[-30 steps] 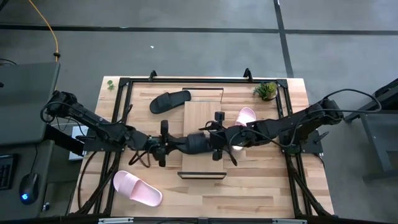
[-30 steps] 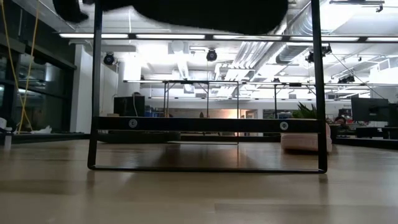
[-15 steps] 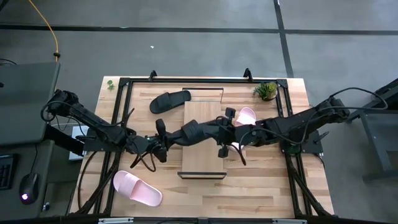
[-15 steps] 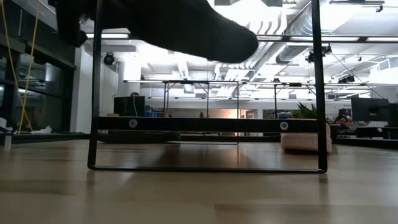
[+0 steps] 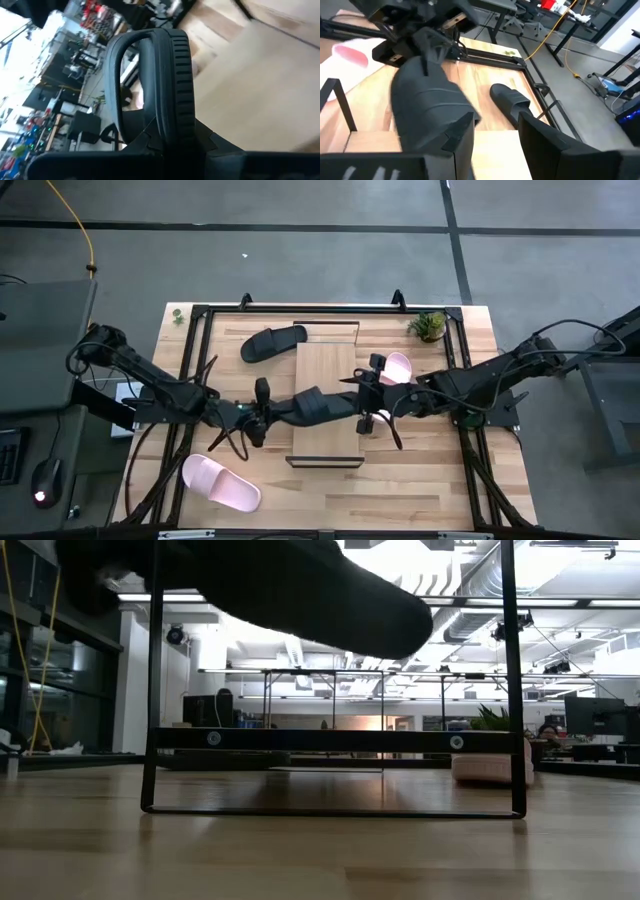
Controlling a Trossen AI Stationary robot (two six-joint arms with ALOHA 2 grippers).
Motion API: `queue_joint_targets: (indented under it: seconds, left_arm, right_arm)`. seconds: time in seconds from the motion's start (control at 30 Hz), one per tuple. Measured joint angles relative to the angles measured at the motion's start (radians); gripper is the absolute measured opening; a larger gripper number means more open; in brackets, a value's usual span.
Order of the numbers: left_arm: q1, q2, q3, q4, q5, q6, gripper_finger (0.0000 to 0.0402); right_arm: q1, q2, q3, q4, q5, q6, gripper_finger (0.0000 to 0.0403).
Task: Pick and place slides into the shelf
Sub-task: Put the bottom black slipper on the shelf
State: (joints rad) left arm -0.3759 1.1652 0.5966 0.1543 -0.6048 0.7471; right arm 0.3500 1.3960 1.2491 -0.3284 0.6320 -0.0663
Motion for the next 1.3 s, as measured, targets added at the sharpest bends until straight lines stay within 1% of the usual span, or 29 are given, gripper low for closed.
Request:
queue_joint_targets:
  seconds: [0.13,0.3,0.4,0.47,0.7,1.1,1.3]
  left_arm:
    - [-0.07,0.0,0.0,-0.078,-0.074,-0.023,0.0021]
    - [-0.159,0.0,0.0,-0.078,-0.165,0.008,0.0021]
    - [-0.188,0.0,0.0,-0.076,-0.215,0.035,0.0021]
    - [-0.194,0.0,0.0,-0.076,-0.221,0.043,0.0021]
    - [-0.194,0.017,0.0,-0.083,-0.221,0.077,0.0021]
    - [-0.193,0.144,0.001,-0.078,-0.274,0.149,0.0021]
    - [-0.194,0.174,0.001,-0.013,-0.253,0.188,0.0021]
  right_arm:
    - [0.0,0.001,0.0,-0.007,-0.009,0.007,0.0142]
    - [0.0,0.001,-0.001,-0.002,-0.043,0.01,0.0142]
    - [0.0,0.001,-0.001,0.002,-0.073,0.011,0.0142]
    - [0.0,0.001,-0.001,0.004,-0.09,0.011,0.0142]
    - [0.0,0.002,-0.001,0.004,-0.09,0.011,0.0142]
    - [0.0,0.002,-0.001,0.002,-0.09,0.011,0.0142]
    - [0.0,0.002,-0.001,-0.004,-0.093,0.018,0.0142]
